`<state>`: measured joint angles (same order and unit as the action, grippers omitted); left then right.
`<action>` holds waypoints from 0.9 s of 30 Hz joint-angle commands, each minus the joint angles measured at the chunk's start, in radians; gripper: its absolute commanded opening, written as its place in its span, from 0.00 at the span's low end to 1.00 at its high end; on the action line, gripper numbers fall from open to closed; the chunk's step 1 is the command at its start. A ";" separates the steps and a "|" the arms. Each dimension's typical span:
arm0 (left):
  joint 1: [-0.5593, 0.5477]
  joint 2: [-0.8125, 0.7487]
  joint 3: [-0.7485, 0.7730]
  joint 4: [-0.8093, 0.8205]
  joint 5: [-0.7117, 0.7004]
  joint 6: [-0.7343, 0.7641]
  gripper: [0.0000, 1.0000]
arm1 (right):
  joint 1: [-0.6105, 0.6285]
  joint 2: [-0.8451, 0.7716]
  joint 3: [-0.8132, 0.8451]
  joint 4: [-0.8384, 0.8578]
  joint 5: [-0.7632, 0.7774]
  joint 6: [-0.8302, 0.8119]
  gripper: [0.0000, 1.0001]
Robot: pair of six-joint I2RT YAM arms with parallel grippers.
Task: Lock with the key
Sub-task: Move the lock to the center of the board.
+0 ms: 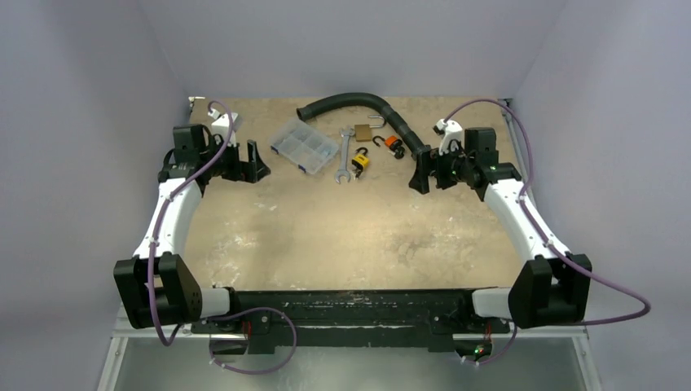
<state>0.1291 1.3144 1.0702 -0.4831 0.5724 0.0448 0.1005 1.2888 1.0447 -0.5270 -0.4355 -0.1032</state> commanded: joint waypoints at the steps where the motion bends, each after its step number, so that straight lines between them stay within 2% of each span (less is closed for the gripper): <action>1: -0.005 0.008 0.013 0.063 0.083 -0.021 1.00 | 0.034 0.069 0.077 0.107 0.022 0.077 0.99; 5: -0.005 0.020 0.020 0.038 0.137 -0.022 1.00 | 0.066 0.196 0.175 0.142 0.043 0.084 0.99; 11: -0.005 -0.019 -0.005 0.064 0.142 -0.037 1.00 | 0.133 0.400 0.371 0.181 0.117 0.147 0.98; 14: -0.005 -0.036 -0.010 0.067 0.143 -0.036 1.00 | 0.177 0.481 0.449 0.214 0.165 0.158 0.94; 18: -0.006 -0.049 -0.018 0.081 0.142 -0.067 1.00 | 0.246 0.623 0.597 0.197 0.213 0.158 0.83; 24: -0.005 -0.049 -0.014 0.065 0.140 -0.062 1.00 | 0.318 0.797 0.767 0.153 0.253 0.153 0.82; 27: -0.005 -0.058 -0.016 0.063 0.128 -0.062 1.00 | 0.335 0.855 0.826 0.146 0.260 0.156 0.77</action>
<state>0.1284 1.2919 1.0580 -0.4465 0.6849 -0.0078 0.4168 2.1078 1.7798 -0.3687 -0.2173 0.0460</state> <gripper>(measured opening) 0.996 0.792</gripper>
